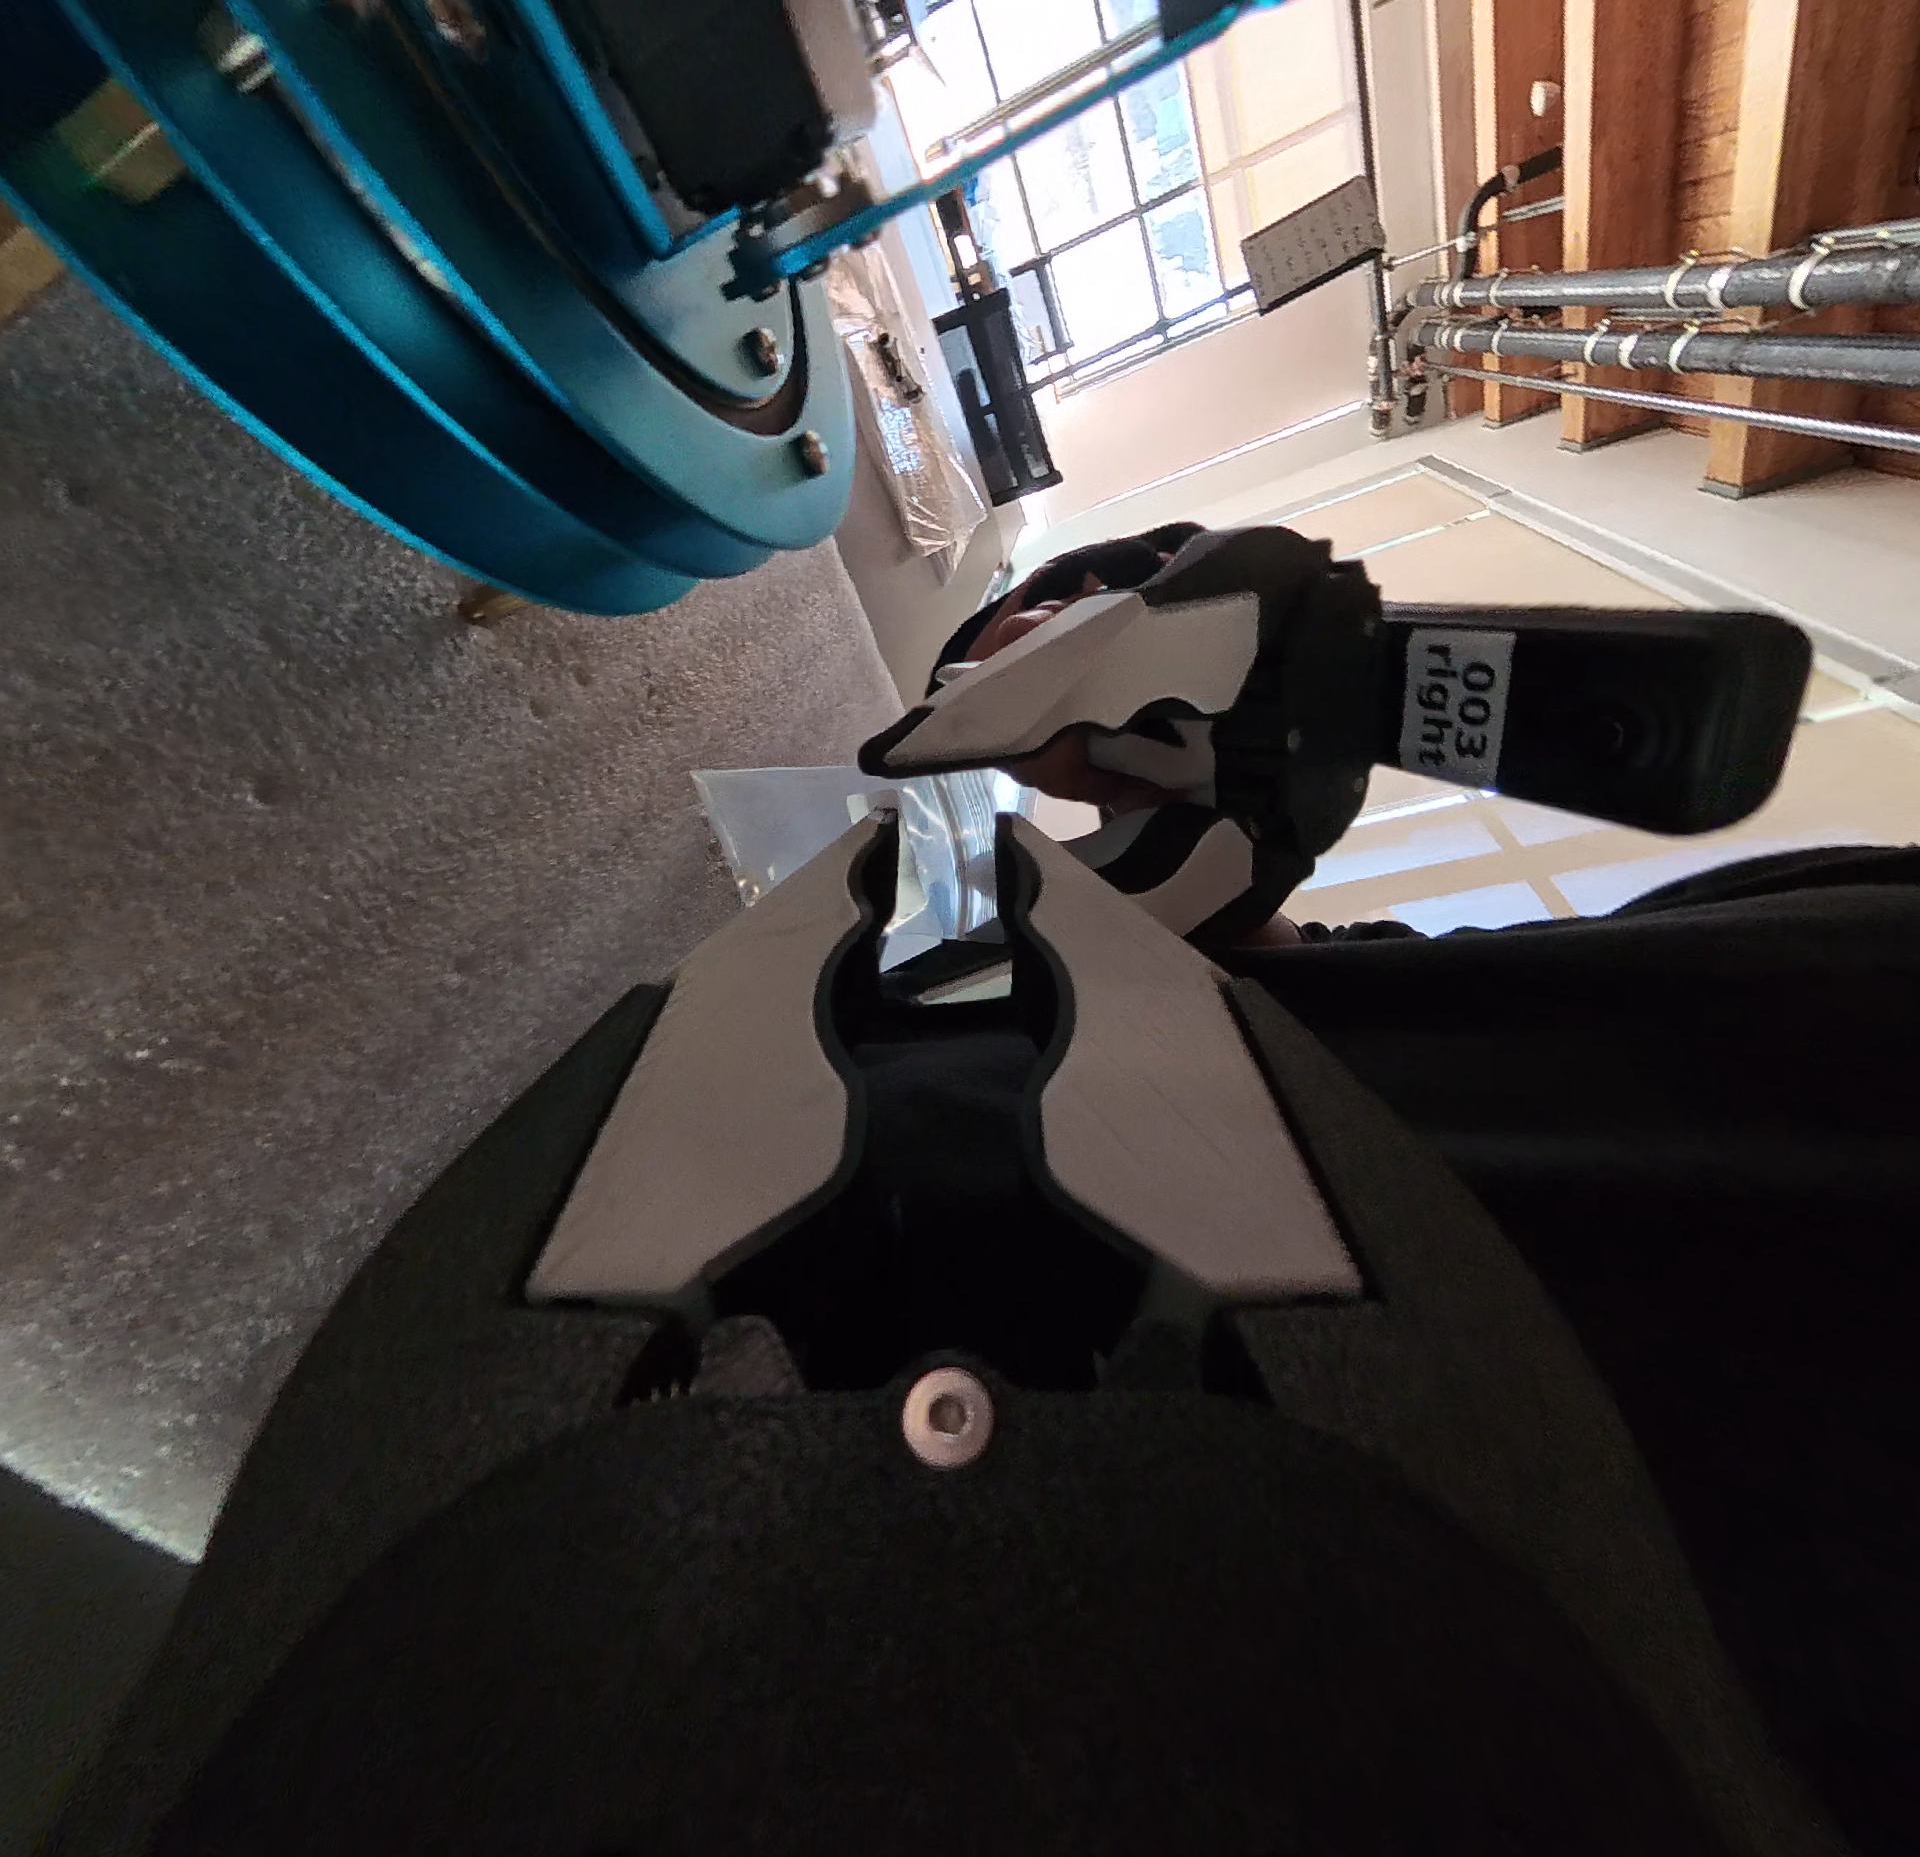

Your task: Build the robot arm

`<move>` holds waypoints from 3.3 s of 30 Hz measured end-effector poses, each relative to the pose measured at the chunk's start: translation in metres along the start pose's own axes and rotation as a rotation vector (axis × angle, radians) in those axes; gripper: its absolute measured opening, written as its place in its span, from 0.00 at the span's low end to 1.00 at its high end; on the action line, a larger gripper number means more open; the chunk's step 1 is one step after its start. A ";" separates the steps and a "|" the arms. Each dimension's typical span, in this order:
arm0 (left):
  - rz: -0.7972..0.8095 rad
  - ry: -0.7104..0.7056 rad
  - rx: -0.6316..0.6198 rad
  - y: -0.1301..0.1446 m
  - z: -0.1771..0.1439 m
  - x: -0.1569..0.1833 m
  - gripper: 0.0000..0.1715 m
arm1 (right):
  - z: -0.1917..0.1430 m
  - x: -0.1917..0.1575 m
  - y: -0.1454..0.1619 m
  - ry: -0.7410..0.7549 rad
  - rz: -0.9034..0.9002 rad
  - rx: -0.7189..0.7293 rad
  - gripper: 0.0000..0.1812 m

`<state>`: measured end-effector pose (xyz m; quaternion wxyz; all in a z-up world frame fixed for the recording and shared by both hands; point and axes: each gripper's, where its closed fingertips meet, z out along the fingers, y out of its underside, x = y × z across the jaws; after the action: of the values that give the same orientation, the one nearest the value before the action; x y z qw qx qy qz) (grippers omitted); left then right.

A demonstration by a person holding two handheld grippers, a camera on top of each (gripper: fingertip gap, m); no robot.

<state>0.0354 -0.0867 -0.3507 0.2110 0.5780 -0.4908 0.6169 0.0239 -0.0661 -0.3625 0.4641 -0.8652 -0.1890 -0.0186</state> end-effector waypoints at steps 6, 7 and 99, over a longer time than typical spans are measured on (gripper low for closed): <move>-0.010 -0.083 -0.012 0.006 0.004 -0.011 0.00 | 0.010 0.000 0.011 0.028 -0.036 -0.073 0.22; -0.010 -0.094 -0.020 0.007 0.004 -0.012 0.00 | 0.011 -0.002 0.012 0.025 -0.038 -0.074 0.22; -0.121 -0.959 0.721 0.508 -0.117 -0.259 0.19 | 0.350 -0.249 0.518 -0.258 0.539 -0.483 0.18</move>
<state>-0.3815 -0.1258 -0.7547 -0.2085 0.8537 -0.2575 0.4018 -0.0789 -0.1178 -1.0256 0.2075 -0.9635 -0.0018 0.1691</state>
